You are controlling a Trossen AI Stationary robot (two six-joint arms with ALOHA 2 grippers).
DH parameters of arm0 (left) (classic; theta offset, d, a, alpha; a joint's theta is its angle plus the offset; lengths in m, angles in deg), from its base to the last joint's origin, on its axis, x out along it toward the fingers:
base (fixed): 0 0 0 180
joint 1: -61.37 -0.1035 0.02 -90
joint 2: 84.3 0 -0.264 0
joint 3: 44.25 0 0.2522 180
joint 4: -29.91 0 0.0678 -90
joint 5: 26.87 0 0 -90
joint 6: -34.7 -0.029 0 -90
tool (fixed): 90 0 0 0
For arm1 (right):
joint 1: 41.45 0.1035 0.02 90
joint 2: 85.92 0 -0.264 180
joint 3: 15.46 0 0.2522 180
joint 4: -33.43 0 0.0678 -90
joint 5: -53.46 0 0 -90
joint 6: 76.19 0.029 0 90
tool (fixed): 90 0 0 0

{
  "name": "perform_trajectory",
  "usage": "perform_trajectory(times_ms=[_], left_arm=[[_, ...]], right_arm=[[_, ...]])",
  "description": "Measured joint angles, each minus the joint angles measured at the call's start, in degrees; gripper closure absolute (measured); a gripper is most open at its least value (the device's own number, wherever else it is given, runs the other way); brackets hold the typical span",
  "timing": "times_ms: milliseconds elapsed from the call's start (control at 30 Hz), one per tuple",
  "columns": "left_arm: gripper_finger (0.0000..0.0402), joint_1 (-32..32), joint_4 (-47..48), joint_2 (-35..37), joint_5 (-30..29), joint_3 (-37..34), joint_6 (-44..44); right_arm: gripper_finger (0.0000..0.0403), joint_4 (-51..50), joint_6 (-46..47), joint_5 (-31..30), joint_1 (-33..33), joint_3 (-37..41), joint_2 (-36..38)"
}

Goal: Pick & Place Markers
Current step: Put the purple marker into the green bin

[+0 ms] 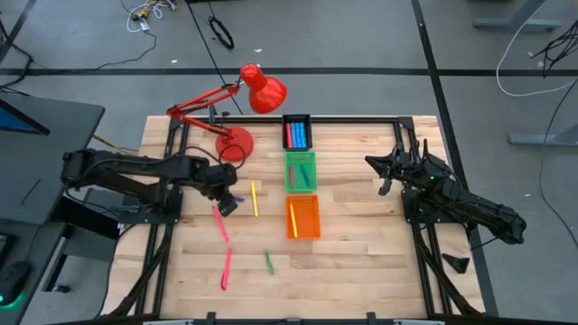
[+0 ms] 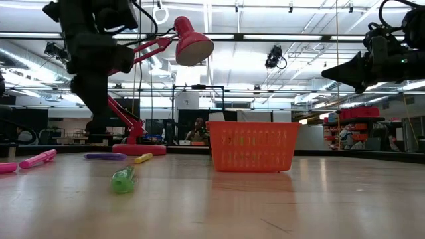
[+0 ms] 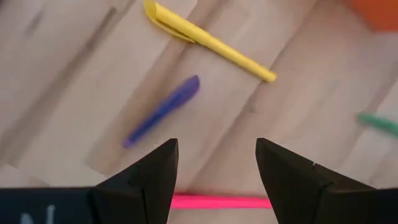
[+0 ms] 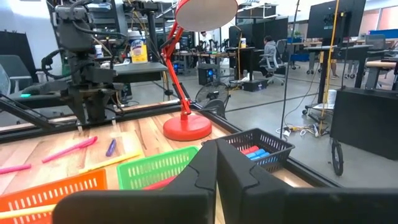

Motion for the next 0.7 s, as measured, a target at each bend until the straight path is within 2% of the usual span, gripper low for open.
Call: perform_trajectory(times_ms=[233, 500, 700], left_arm=[[0.0180, -5.30, 1.61, -2.77, -0.05, 0.00, -22.07], [0.0180, -7.30, 1.91, -3.46, -3.72, 0.00, -38.76], [0.0180, -7.09, 3.56, -3.46, -0.88, 0.00, -57.33]], right_arm=[[0.0392, -0.01, 0.00, 0.00, 0.00, 0.00, 0.01], [0.0392, 0.01, 0.00, 0.00, 0.00, 0.00, 0.01], [0.0392, 0.01, -0.01, 0.00, 0.00, 0.00, 0.01]])
